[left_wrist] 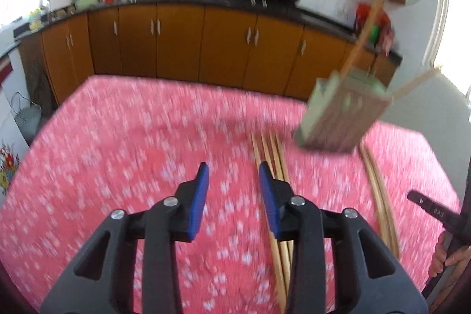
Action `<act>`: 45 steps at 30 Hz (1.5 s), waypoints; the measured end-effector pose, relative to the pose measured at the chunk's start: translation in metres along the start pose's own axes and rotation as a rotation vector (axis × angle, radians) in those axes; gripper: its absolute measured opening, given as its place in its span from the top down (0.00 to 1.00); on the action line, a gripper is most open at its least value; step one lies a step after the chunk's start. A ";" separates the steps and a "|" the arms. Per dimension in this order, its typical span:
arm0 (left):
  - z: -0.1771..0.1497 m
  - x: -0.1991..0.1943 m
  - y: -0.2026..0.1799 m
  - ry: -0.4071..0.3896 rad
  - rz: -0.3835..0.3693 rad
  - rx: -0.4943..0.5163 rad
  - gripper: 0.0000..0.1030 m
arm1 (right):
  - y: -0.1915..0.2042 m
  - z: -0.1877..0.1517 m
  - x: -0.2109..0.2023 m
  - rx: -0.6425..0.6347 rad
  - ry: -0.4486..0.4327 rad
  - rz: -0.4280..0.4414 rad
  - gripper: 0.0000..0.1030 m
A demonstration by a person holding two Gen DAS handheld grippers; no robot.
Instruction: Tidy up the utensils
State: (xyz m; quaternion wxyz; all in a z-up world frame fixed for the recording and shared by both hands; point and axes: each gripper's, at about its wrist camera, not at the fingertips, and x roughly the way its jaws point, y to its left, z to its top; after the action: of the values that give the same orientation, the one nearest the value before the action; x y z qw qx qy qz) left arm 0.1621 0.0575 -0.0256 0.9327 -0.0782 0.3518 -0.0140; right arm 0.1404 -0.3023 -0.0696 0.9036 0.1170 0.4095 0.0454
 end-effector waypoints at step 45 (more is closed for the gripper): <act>-0.021 0.085 0.000 0.157 0.085 0.039 0.91 | -0.006 0.008 0.037 -0.066 -0.005 -0.191 0.92</act>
State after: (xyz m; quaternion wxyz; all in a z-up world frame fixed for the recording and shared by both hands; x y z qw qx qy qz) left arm 0.2126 0.0479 -0.0965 0.9032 -0.0435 0.4267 0.0126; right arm 0.1709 -0.3028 -0.0934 0.9082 0.0476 0.4150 -0.0279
